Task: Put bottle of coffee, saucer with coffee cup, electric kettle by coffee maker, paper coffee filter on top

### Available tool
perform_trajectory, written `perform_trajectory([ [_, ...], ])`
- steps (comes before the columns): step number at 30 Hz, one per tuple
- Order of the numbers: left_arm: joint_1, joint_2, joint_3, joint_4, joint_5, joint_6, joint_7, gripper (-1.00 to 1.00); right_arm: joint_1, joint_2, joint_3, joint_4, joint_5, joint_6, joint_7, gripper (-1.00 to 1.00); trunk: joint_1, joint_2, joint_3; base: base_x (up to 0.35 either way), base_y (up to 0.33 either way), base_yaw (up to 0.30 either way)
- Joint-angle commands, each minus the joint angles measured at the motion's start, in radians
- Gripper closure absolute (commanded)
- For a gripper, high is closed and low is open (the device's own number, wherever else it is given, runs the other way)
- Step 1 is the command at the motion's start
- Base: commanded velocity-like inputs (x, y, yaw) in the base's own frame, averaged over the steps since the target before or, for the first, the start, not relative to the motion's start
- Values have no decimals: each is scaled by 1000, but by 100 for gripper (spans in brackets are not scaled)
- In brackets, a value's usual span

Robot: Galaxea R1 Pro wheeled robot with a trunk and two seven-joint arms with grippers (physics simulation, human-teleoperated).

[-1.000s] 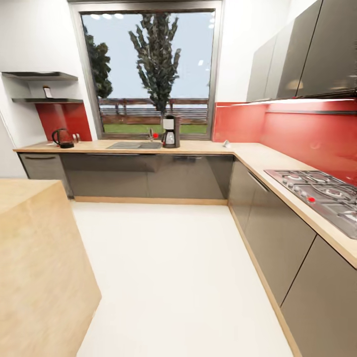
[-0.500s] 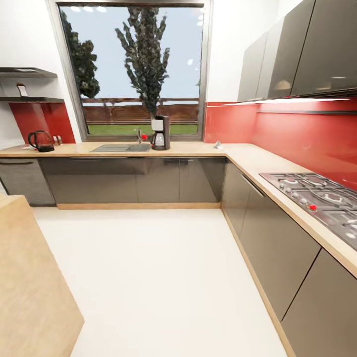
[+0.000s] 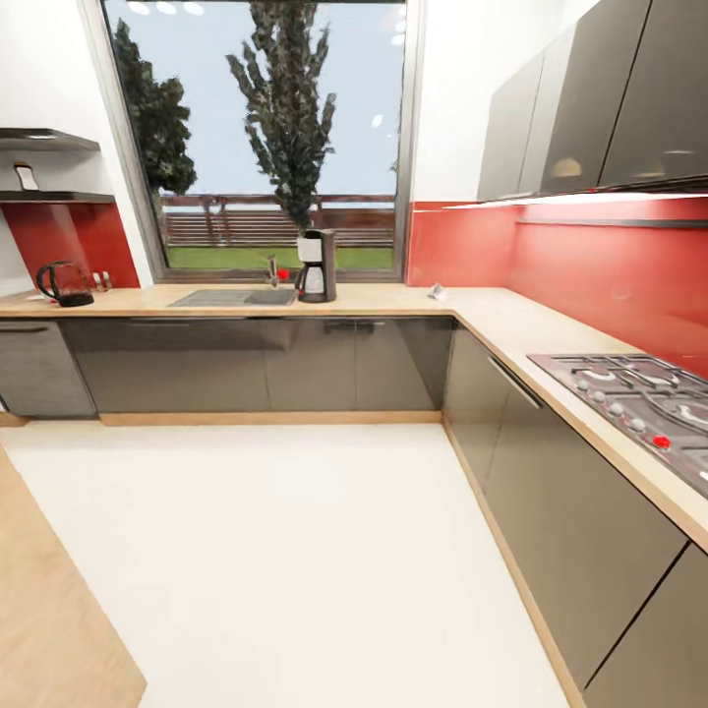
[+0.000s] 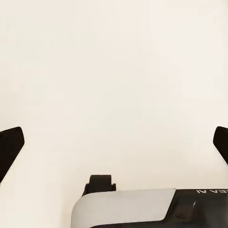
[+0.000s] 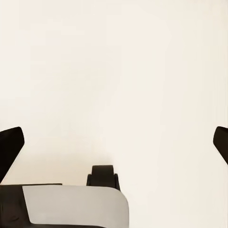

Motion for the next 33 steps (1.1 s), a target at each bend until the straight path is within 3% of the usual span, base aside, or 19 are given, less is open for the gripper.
perform_trajectory([
  [1,0,0,1,-1,0,-2,0,-100,0,0,0,0,0,-1,0,-100,1,0,-1,328,0,0],
  [33,0,0,1,-1,0,-2,-1,-100,0,-2,0,0,1,-1,1,-100,1,0,-1,328,0,0],
])
